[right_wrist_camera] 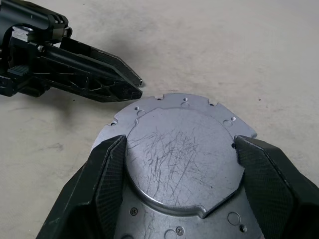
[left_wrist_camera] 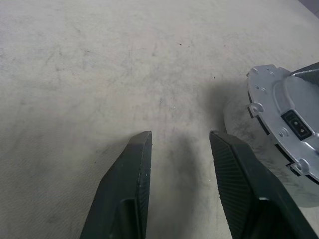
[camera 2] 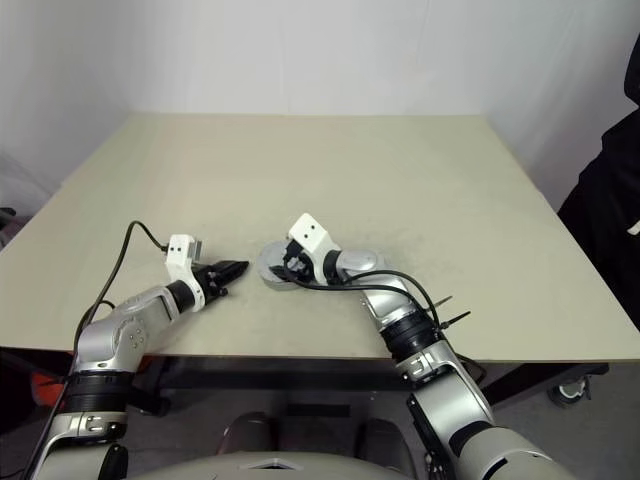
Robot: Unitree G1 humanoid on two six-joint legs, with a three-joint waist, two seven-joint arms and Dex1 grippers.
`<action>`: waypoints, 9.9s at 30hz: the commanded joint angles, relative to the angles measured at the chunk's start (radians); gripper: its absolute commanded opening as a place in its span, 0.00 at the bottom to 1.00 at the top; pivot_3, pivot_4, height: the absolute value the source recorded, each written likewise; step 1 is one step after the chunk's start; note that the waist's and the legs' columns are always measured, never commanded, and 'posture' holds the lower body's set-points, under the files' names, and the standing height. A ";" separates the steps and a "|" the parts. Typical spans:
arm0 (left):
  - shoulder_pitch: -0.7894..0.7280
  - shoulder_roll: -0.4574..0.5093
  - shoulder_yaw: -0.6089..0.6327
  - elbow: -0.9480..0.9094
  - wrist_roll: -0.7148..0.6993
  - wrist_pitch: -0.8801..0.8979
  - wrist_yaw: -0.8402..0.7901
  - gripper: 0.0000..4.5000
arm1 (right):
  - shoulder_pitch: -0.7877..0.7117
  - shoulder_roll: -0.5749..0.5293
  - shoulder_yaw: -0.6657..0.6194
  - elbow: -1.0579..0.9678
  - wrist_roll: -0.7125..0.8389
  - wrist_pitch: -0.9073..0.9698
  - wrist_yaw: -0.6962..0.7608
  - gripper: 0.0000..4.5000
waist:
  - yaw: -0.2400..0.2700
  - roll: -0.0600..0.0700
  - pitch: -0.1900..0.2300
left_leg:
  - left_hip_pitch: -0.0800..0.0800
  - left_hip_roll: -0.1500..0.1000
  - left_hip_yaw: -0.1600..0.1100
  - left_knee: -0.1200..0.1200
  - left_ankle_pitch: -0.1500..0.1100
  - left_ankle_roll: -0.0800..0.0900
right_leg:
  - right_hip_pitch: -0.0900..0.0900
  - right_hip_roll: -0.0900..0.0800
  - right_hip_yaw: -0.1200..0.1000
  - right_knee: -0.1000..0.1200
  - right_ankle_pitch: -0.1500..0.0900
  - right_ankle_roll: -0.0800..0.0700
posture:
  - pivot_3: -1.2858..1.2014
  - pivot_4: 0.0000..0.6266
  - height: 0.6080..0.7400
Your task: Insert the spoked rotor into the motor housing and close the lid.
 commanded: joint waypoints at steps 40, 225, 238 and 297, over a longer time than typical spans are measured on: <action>-0.146 -0.129 0.057 -0.035 -0.151 0.077 0.039 0.39 | 0.017 -0.058 0.052 0.057 -0.045 -0.007 0.008 0.67 | 0.007 0.000 0.000 | 0.002 -0.001 0.000 0.000 0.000 0.000 | 0.002 0.000 0.001 0.000 -0.001 0.002 | 0.52 0.00 1.00; -0.187 -0.275 0.308 0.047 -0.943 0.097 0.351 0.52 | -0.324 0.257 -0.694 -0.007 0.983 0.685 -0.841 0.99 | 0.022 0.000 0.000 | -0.022 -0.006 -0.003 0.001 0.008 -0.013 | -0.019 0.002 0.001 0.003 0.009 0.006 | 0.52 0.00 1.00; -0.231 -0.163 0.532 0.283 -0.714 -0.295 0.453 0.52 | -0.314 0.237 -0.782 0.094 0.933 0.551 -0.924 0.99 | 0.021 -0.001 -0.001 | -0.021 -0.006 -0.003 0.002 0.008 -0.013 | -0.017 0.002 0.001 0.002 0.007 0.010 | 0.52 0.00 1.00; -0.176 0.063 -0.257 0.109 0.228 -0.516 -0.217 0.99 | 0.093 -0.404 -0.214 -0.209 0.215 -0.071 0.060 1.00 | 0.022 -0.005 -0.002 | -0.013 -0.005 -0.002 0.009 0.007 -0.010 | -0.010 -0.001 0.001 0.004 0.014 -0.004 | 0.52 0.00 1.00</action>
